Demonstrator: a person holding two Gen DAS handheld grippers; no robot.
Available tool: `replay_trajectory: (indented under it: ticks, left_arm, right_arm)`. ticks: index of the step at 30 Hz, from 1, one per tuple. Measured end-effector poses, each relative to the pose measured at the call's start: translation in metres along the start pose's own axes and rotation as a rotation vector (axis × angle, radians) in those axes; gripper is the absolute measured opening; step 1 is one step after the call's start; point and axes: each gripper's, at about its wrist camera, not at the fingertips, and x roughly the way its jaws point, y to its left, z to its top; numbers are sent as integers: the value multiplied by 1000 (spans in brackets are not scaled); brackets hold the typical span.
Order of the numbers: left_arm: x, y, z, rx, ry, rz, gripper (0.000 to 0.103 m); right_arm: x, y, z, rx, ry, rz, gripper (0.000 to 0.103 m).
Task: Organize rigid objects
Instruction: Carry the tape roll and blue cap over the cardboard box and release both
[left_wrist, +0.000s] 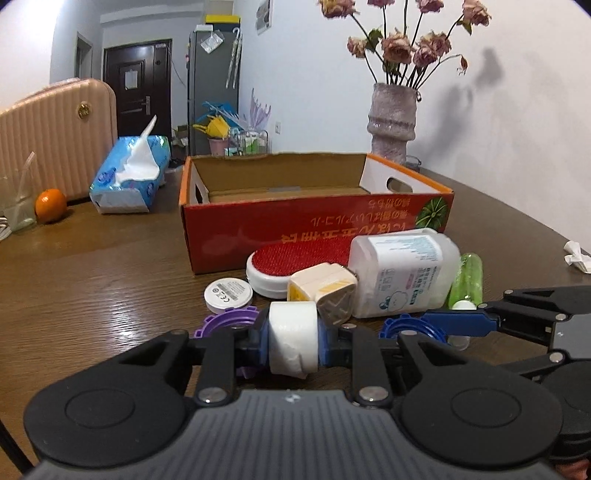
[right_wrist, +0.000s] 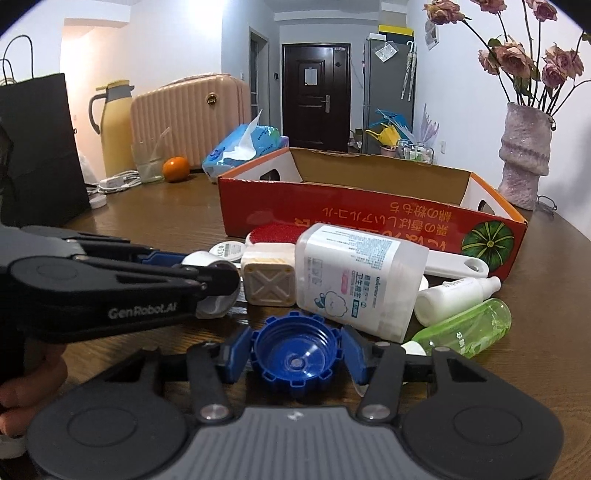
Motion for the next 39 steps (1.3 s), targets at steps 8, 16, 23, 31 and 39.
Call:
replay_trajectory:
  ticks: [8, 16, 23, 31, 39]
  left_arm:
    - [-60, -15, -5, -33, -76, 56, 25]
    - [-121, -28, -24, -51, -139, 122, 25]
    - [-88, -29, -38, -59, -73, 63, 25]
    - [-48, -40, -38, 29, -53, 46, 33]
    - [-47, -46, -38, 70, -70, 51, 31]
  right_arm:
    - [-55, 10, -1, -5, -108, 4, 52]
    - [-112, 22, -21, -4, -165, -6, 52]
    - [-114, 17, -50, 49, -121, -33, 52]
    - [-92, -1, -64, 89, -69, -90, 52]
    - [-80, -11, -63, 102, -62, -105, 52]
